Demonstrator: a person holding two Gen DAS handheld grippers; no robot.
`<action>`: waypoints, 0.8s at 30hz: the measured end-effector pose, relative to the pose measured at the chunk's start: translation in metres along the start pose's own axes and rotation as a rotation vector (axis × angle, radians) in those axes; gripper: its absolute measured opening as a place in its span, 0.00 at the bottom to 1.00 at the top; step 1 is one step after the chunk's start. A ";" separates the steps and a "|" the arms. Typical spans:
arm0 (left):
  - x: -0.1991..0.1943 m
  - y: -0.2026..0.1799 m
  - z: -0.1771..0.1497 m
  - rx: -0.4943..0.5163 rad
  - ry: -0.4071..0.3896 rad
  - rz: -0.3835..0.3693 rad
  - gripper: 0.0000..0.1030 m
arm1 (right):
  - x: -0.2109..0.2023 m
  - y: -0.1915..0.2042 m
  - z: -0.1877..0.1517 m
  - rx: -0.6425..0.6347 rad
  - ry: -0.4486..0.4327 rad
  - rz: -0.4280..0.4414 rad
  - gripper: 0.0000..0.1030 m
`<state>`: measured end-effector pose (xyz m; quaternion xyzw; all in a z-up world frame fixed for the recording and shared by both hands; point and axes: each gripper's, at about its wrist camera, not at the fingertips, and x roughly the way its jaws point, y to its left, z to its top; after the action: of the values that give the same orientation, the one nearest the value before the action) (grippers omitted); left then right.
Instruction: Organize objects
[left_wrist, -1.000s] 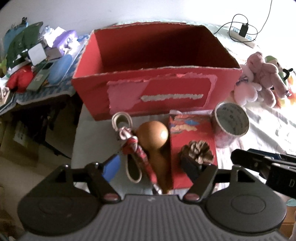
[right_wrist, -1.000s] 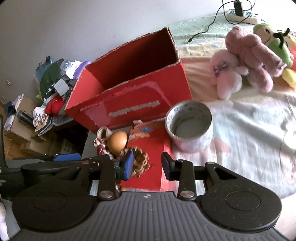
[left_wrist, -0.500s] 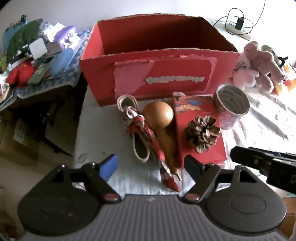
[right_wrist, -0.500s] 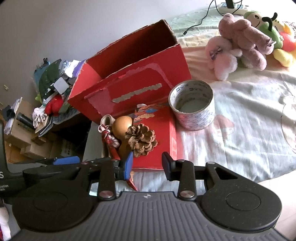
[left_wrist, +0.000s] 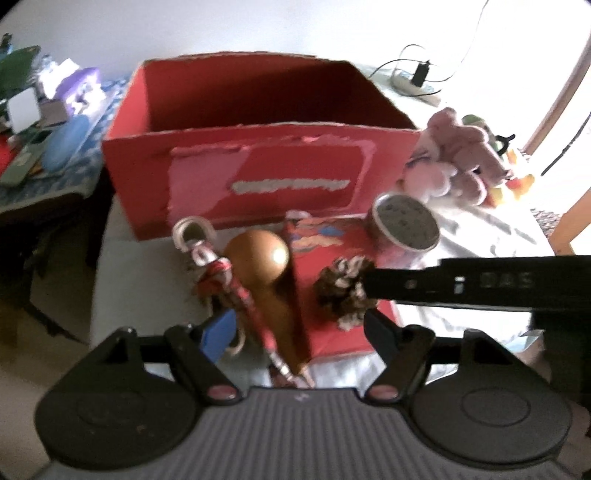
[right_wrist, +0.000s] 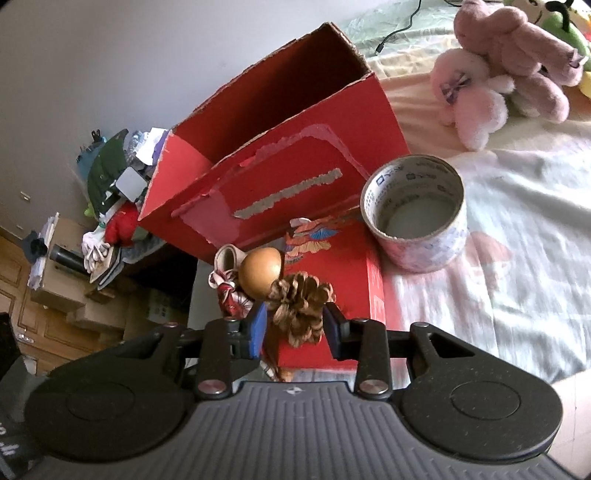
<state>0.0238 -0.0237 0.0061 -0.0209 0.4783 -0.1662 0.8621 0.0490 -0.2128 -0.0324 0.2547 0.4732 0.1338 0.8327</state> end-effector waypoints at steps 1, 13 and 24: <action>0.003 -0.001 0.002 0.000 0.004 -0.007 0.74 | 0.001 -0.001 0.002 0.002 0.003 0.000 0.36; 0.024 -0.022 0.014 0.046 0.016 -0.041 0.71 | 0.001 -0.016 0.025 -0.014 0.045 0.038 0.37; 0.041 -0.049 0.067 0.060 -0.025 -0.058 0.54 | -0.011 -0.066 0.064 -0.011 -0.079 -0.180 0.36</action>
<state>0.0863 -0.0911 0.0188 -0.0111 0.4615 -0.2050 0.8630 0.0968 -0.2917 -0.0339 0.2116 0.4601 0.0510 0.8608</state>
